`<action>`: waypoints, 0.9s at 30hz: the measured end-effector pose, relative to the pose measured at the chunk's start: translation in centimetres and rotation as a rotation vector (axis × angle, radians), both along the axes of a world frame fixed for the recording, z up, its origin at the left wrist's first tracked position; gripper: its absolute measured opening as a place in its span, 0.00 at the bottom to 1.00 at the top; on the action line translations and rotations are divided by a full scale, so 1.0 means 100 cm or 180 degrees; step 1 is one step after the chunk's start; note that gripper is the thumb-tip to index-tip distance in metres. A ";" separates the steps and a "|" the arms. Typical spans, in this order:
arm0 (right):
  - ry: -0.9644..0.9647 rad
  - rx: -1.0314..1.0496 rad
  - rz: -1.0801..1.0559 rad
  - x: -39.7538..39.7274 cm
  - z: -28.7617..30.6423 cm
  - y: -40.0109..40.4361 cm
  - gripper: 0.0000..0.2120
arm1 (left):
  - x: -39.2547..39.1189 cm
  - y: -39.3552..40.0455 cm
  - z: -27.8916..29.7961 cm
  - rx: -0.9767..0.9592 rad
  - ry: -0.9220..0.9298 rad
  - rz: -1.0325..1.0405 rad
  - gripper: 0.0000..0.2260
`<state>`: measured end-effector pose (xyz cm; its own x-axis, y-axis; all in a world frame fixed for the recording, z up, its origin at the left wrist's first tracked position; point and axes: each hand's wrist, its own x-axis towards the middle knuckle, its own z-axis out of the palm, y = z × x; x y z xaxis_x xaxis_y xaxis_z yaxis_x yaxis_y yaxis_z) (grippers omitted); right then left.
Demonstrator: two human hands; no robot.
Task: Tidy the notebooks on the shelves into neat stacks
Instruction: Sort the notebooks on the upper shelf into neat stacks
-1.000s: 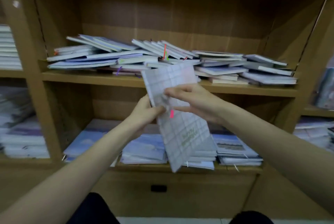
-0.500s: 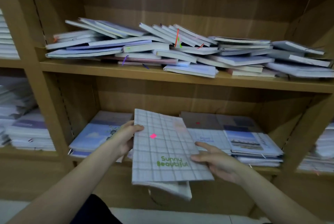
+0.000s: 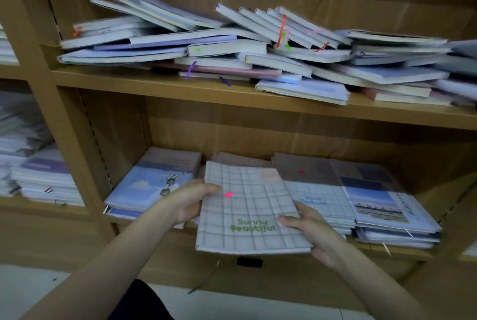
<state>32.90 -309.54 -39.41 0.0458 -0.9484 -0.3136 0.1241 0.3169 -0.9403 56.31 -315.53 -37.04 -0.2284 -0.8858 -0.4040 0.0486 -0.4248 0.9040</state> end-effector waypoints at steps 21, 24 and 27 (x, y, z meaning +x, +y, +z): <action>0.1063 0.0334 -0.0109 0.039 -0.002 -0.066 0.24 | 0.036 -0.027 -0.044 -0.1277 -0.2692 -0.0407 0.19; 0.1549 -0.0290 -0.0200 0.025 0.033 -0.060 0.24 | 0.041 -0.018 -0.004 -0.3020 -0.2980 0.0408 0.17; 0.2330 -0.1462 -0.0626 0.008 0.079 -0.047 0.20 | 0.044 -0.011 0.045 -0.4611 -0.3079 0.0887 0.17</action>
<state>33.74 -314.28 -31.49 -0.1941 -0.9575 0.2134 -0.5462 -0.0752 -0.8343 60.76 -316.60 -32.56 -0.1981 -0.5893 0.7833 -0.7586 0.5982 0.2582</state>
